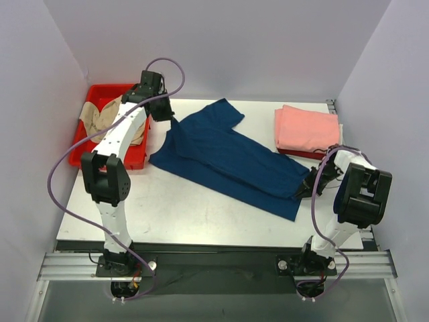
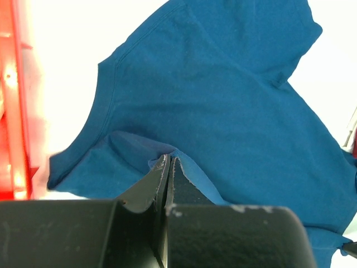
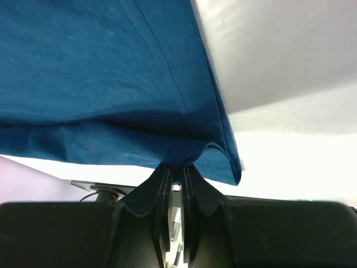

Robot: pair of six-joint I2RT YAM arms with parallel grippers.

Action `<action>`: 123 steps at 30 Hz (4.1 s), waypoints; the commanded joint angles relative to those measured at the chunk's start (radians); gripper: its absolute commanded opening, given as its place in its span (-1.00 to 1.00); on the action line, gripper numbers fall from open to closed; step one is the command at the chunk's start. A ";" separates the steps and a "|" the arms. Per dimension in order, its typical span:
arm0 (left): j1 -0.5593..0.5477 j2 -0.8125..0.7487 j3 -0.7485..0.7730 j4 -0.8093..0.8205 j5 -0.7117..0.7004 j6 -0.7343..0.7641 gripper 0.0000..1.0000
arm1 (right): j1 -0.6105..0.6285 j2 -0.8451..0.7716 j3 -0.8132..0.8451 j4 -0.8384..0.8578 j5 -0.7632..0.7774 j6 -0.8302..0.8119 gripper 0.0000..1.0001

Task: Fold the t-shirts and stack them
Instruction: Fold the flattened tshirt in 1/3 of the way

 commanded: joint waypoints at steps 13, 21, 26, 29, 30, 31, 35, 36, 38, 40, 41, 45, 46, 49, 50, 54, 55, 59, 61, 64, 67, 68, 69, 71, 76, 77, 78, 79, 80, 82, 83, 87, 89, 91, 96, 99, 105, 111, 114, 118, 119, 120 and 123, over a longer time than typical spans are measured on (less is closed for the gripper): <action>0.004 0.266 0.302 0.070 0.170 -0.073 0.27 | -0.003 -0.017 0.154 -0.033 0.008 0.044 0.14; 0.015 0.154 -0.003 0.253 0.222 -0.107 0.37 | 0.067 -0.246 0.080 0.000 0.054 0.027 0.18; 0.024 0.085 -0.296 0.443 0.308 -0.133 0.37 | 0.208 -0.309 -0.036 0.061 0.007 0.047 0.19; 0.033 0.082 -0.393 0.507 0.356 -0.177 0.35 | 0.239 -0.286 -0.084 0.114 -0.021 0.084 0.17; 0.032 0.080 -0.411 0.517 0.356 -0.182 0.34 | 0.242 -0.274 -0.102 0.127 -0.027 0.087 0.15; 0.033 0.079 -0.431 0.548 0.357 -0.188 0.34 | 0.244 -0.249 -0.109 0.138 -0.031 0.089 0.14; 0.033 0.092 -0.490 0.587 0.367 -0.188 0.32 | 0.250 -0.151 -0.113 0.178 -0.038 0.070 0.11; 0.032 0.094 -0.505 0.585 0.362 -0.181 0.32 | 0.252 -0.128 -0.110 0.176 -0.035 0.056 0.10; 0.032 0.088 -0.528 0.576 0.345 -0.158 0.32 | 0.253 -0.073 -0.112 0.179 -0.013 0.050 0.09; 0.032 0.073 -0.576 0.568 0.328 -0.139 0.32 | 0.253 -0.026 -0.115 0.179 -0.008 0.036 0.06; 0.032 0.050 -0.596 0.567 0.310 -0.133 0.32 | 0.253 -0.015 -0.119 0.178 -0.010 0.035 0.04; 0.028 -0.027 -0.714 0.568 0.244 -0.118 0.32 | 0.255 -0.008 -0.156 0.146 0.015 0.055 0.03; 0.028 -0.059 -0.755 0.558 0.221 -0.116 0.32 | 0.255 -0.013 -0.164 0.135 0.022 0.065 0.02; 0.028 -0.117 -0.824 0.554 0.206 -0.116 0.32 | 0.253 -0.060 -0.210 0.096 0.048 0.081 0.02; 0.027 -0.130 -0.870 0.556 0.204 -0.116 0.33 | 0.253 -0.076 -0.236 0.081 0.051 0.092 0.02; 0.012 -0.188 -0.961 0.551 0.198 -0.110 0.32 | 0.253 -0.151 -0.282 0.040 0.062 0.112 0.03; 0.009 -0.216 -0.978 0.548 0.196 -0.110 0.33 | 0.253 -0.178 -0.285 0.030 0.064 0.115 0.03; -0.014 -0.282 -1.024 0.533 0.198 -0.115 0.33 | 0.253 -0.228 -0.281 -0.009 0.064 0.118 0.03; -0.031 -0.315 -1.021 0.518 0.189 -0.113 0.35 | 0.255 -0.237 -0.258 -0.020 0.064 0.110 0.03; -0.044 -0.336 -1.015 0.519 0.198 -0.122 0.36 | 0.253 -0.231 -0.216 -0.028 0.065 0.099 0.03; -0.047 -0.323 -1.005 0.531 0.222 -0.136 0.36 | 0.253 -0.206 -0.169 -0.026 0.084 0.086 0.03; -0.047 -0.319 -1.001 0.533 0.228 -0.141 0.36 | 0.255 -0.199 -0.156 -0.026 0.088 0.081 0.03; -0.048 -0.314 -0.999 0.537 0.236 -0.144 0.36 | 0.255 -0.183 -0.144 -0.026 0.091 0.078 0.03; -0.054 -0.306 -0.988 0.551 0.251 -0.145 0.33 | 0.253 -0.173 -0.114 -0.026 0.093 0.072 0.04; -0.073 -0.290 -0.962 0.544 0.262 -0.142 0.22 | 0.252 -0.127 -0.077 -0.019 0.110 0.059 0.04; -0.077 -0.290 -0.958 0.542 0.264 -0.144 0.18 | 0.253 -0.119 -0.069 -0.019 0.110 0.059 0.04; -0.077 -0.290 -0.956 0.538 0.265 -0.144 0.15 | 0.253 -0.110 -0.066 -0.019 0.108 0.059 0.04; -0.079 -0.290 -0.955 0.536 0.271 -0.144 0.12 | 0.255 -0.108 -0.064 -0.014 0.107 0.061 0.04; -0.079 -0.290 -0.955 0.537 0.275 -0.145 0.01 | 0.255 -0.108 -0.061 -0.013 0.107 0.066 0.04; -0.079 -0.293 -0.953 0.534 0.275 -0.145 -0.07 | 0.255 -0.107 -0.057 -0.010 0.110 0.064 0.04; -0.079 -0.293 -0.950 0.534 0.275 -0.147 -0.12 | 0.253 -0.107 -0.054 -0.010 0.113 0.066 0.04; -0.079 -0.283 -0.926 0.536 0.285 -0.150 -0.57 | 0.255 -0.103 -0.044 -0.010 0.108 0.067 0.04; -0.080 -0.276 -0.915 0.544 0.290 -0.153 -0.77 | 0.255 -0.103 -0.043 -0.010 0.108 0.069 0.04; -0.082 -0.259 -0.890 0.544 0.305 -0.154 -1.00 | 0.255 -0.107 -0.043 -0.011 0.107 0.070 0.04; -0.091 -0.224 -0.840 0.554 0.322 -0.165 -1.00 | 0.253 -0.122 -0.050 -0.011 0.102 0.073 0.04; -0.094 -0.195 -0.801 0.562 0.342 -0.181 -1.00 | 0.253 -0.125 -0.058 -0.011 0.102 0.073 0.04; -0.114 -0.124 -0.700 0.556 0.376 -0.191 -1.00 | 0.253 -0.128 -0.066 -0.010 0.099 0.075 0.04; -0.133 -0.073 -0.630 0.548 0.396 -0.204 -1.00 | 0.253 -0.130 -0.067 -0.011 0.099 0.073 0.04; -0.139 -0.049 -0.607 0.544 0.413 -0.202 -1.00 | 0.253 -0.128 -0.072 -0.010 0.099 0.073 0.04; -0.151 -0.026 -0.585 0.534 0.417 -0.197 -1.00 | 0.253 -0.133 -0.078 -0.010 0.099 0.072 0.04; -0.153 -0.023 -0.582 0.536 0.419 -0.199 -1.00 | 0.253 -0.134 -0.078 -0.010 0.099 0.072 0.04; -0.154 -0.018 -0.579 0.534 0.419 -0.199 -1.00 | 0.253 -0.137 -0.078 -0.010 0.097 0.073 0.04; -0.160 -0.003 -0.559 0.534 0.420 -0.204 -1.00 | 0.253 -0.139 -0.081 -0.010 0.097 0.075 0.04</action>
